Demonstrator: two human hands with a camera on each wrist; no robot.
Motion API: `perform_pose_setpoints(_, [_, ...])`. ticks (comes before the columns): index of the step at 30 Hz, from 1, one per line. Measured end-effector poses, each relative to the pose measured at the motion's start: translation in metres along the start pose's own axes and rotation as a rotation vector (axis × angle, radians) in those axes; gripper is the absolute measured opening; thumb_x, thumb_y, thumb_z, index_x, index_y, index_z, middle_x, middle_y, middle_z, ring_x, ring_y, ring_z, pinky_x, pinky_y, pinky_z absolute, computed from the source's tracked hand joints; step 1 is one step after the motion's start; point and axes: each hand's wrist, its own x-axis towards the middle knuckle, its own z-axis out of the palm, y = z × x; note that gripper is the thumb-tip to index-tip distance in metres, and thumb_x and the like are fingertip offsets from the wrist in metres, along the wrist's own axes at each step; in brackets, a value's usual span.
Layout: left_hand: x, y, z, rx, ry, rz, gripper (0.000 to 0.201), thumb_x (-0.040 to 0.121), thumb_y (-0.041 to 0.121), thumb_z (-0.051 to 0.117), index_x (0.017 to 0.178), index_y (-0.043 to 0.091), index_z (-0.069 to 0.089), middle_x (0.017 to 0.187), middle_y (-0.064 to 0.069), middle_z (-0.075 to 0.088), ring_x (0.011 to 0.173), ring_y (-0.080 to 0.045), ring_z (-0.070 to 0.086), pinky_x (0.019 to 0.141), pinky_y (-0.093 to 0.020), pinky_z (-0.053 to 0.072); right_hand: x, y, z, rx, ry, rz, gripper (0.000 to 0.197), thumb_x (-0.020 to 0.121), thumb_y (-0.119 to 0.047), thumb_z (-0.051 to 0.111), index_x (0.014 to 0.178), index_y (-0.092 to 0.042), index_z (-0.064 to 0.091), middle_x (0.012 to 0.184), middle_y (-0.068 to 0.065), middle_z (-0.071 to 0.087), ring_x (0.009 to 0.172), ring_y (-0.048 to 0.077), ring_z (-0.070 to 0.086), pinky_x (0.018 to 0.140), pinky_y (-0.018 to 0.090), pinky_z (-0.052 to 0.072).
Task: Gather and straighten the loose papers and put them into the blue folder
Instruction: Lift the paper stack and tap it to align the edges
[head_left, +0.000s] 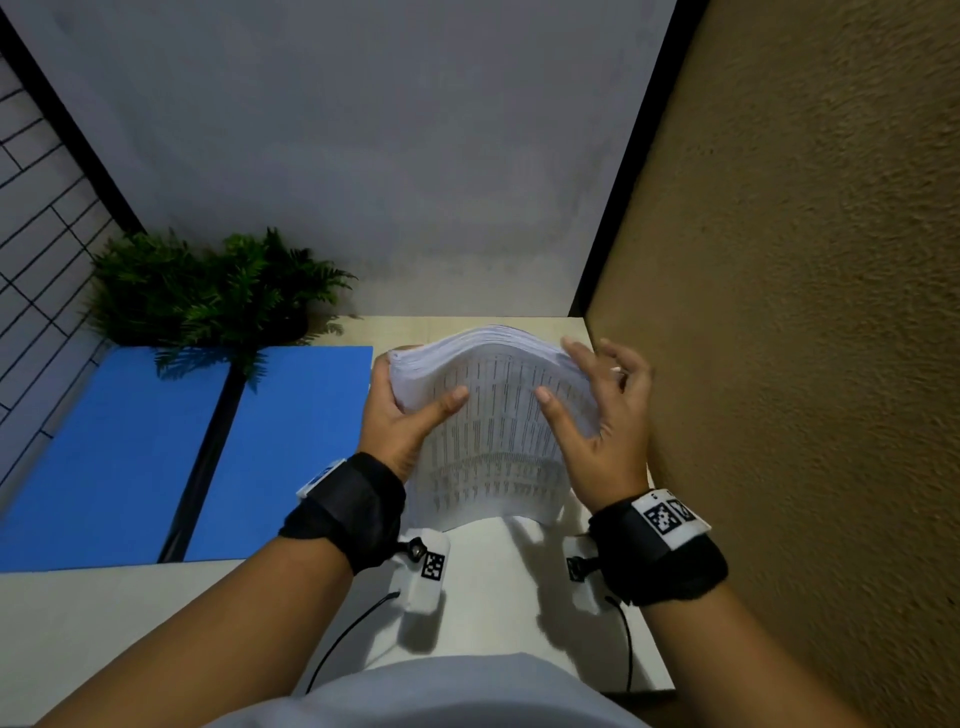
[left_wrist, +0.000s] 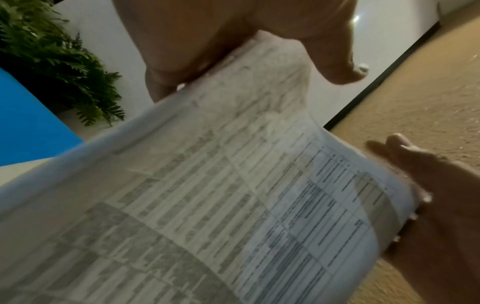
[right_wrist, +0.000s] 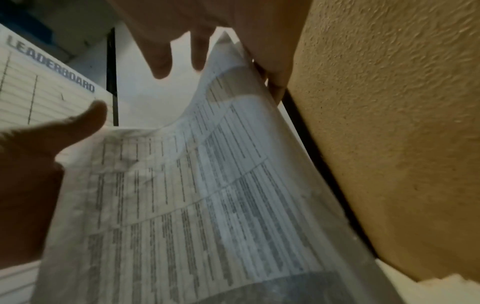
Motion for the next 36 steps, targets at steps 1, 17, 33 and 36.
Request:
perform_pose_setpoints(1, [-0.002, 0.002, 0.003, -0.008, 0.032, 0.032, 0.074, 0.055, 0.055, 0.080, 0.117, 0.027, 0.049, 0.115, -0.002, 0.060, 0.100, -0.017, 0.062, 0.076, -0.028, 0.056, -0.001, 0.000, 0.002, 0.010, 0.013, 0.012, 0.043, 0.084, -0.041, 0.066, 0.124, -0.042, 0.051, 0.128, -0.015, 0.026, 0.113, -0.005, 0.038, 0.089, 0.014, 0.040])
perform_pose_setpoints(17, [0.001, 0.014, 0.011, 0.061, 0.090, 0.099, 0.056, 0.064, 0.057, 0.069, 0.112, 0.033, 0.051, 0.110, 0.008, 0.056, 0.098, -0.009, 0.057, 0.079, -0.022, 0.051, -0.002, -0.001, 0.004, 0.108, 0.050, 0.201, 0.044, 0.079, -0.033, 0.071, 0.116, -0.046, 0.052, 0.116, -0.011, 0.037, 0.112, 0.005, 0.048, 0.089, 0.039, 0.055])
perform_pose_setpoints(33, [0.013, -0.001, 0.000, 0.057, -0.113, -0.252, 0.048, 0.063, 0.005, 0.084, 0.107, 0.015, 0.068, 0.107, -0.006, 0.072, 0.104, -0.021, 0.066, 0.090, -0.040, 0.054, 0.007, 0.028, -0.003, 0.586, -0.176, 0.748, 0.042, 0.066, 0.002, 0.079, 0.105, -0.009, 0.066, 0.112, 0.016, 0.068, 0.111, 0.034, 0.062, 0.092, 0.049, 0.053])
perform_pose_setpoints(36, [0.016, 0.000, -0.006, 0.055, -0.126, -0.241, 0.057, 0.056, 0.011, 0.088, 0.110, 0.012, 0.069, 0.106, -0.006, 0.074, 0.102, -0.023, 0.068, 0.085, -0.038, 0.056, 0.006, 0.022, -0.011, 0.556, -0.126, 0.680, 0.056, 0.064, -0.009, 0.082, 0.115, -0.015, 0.060, 0.115, 0.010, 0.067, 0.109, 0.027, 0.063, 0.087, 0.043, 0.055])
